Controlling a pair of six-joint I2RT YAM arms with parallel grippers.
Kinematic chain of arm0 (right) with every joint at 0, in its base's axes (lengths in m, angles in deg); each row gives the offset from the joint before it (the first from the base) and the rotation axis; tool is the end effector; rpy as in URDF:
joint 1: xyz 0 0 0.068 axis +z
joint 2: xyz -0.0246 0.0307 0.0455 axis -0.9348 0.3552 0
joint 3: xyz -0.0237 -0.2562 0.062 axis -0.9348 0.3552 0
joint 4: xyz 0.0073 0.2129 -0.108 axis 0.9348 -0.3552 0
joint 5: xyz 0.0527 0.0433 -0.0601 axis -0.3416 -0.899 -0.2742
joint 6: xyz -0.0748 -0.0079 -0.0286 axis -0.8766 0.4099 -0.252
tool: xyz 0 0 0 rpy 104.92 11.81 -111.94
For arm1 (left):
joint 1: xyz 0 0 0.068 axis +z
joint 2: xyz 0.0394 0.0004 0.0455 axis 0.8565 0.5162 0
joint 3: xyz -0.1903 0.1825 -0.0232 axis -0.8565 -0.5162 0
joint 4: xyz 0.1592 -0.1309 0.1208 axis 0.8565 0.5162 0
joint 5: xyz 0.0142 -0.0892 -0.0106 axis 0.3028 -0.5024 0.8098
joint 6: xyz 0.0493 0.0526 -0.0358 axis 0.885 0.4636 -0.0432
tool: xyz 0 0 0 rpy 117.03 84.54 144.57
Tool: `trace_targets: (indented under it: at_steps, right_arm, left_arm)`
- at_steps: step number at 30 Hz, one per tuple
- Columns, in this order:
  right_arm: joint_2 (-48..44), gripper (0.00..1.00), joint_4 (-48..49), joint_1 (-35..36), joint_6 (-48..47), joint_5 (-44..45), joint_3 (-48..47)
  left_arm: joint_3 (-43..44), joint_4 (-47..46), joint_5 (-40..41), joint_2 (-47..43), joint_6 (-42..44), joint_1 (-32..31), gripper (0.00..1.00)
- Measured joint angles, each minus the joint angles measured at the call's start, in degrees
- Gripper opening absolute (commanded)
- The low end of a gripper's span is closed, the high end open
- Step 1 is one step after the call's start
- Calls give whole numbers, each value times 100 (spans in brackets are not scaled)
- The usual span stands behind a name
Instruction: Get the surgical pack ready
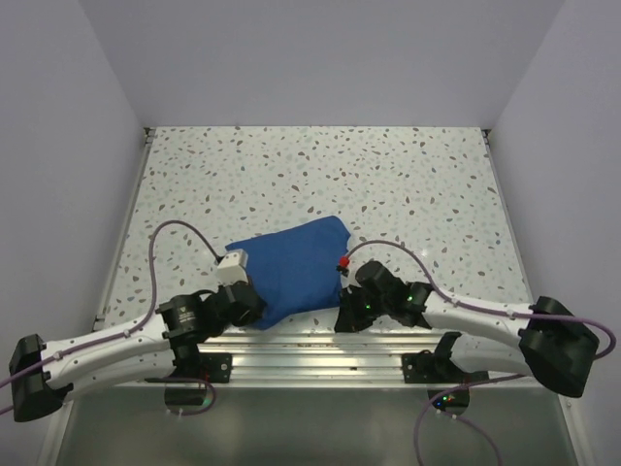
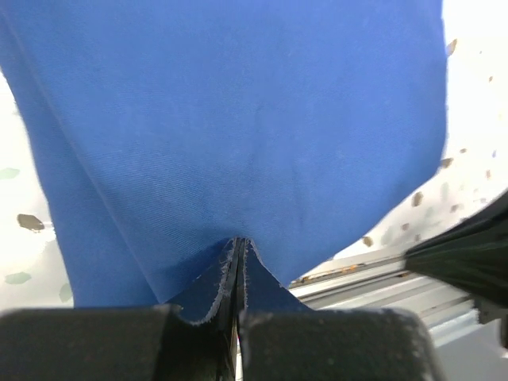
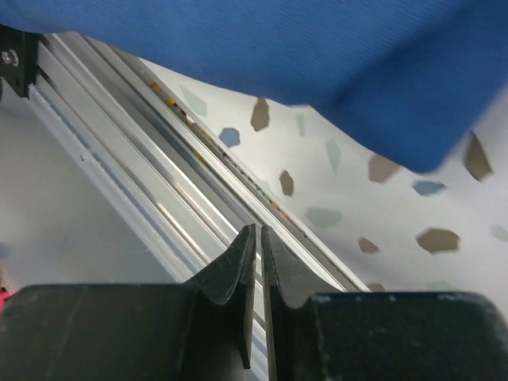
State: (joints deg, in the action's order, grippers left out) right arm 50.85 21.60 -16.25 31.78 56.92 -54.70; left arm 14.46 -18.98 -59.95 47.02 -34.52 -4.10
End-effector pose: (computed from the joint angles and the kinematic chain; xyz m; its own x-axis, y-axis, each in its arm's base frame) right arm 0.1110 0.1825 0.1454 -0.8844 -0.2424 -0.3988 -0.4471 0.6851 0.5751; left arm 0.0938 -0.1173 0.1773 -0.7563 -0.3199 -0.5707 -0.0343 0.8905 -0.4537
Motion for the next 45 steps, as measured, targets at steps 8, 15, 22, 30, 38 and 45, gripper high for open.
trace_targets:
  at_steps: [8,15,22,30,38,45]
  right_arm:
    - [1801,5,693,1012,111,920,-839]
    - [2743,1,1163,1432,140,1381,-1655]
    - [3355,0,1580,1458,310,1696,-2129]
    - [4048,0,1582,999,391,1974,-2949]
    - [4638,3,1084,-304,-236,2190,-3978]
    - [3965,51,839,-396,-557,2120,-3344]
  left_arm:
    - [627,721,737,-1198,35,0,16]
    - [977,1150,1202,-1563,61,0,19]
    - [977,1401,1241,-1620,55,0,20]
    - [977,1296,1178,-1493,83,0,24]
    - [728,713,879,-1119,319,0,36]
    - [614,245,785,-763,638,0,57]
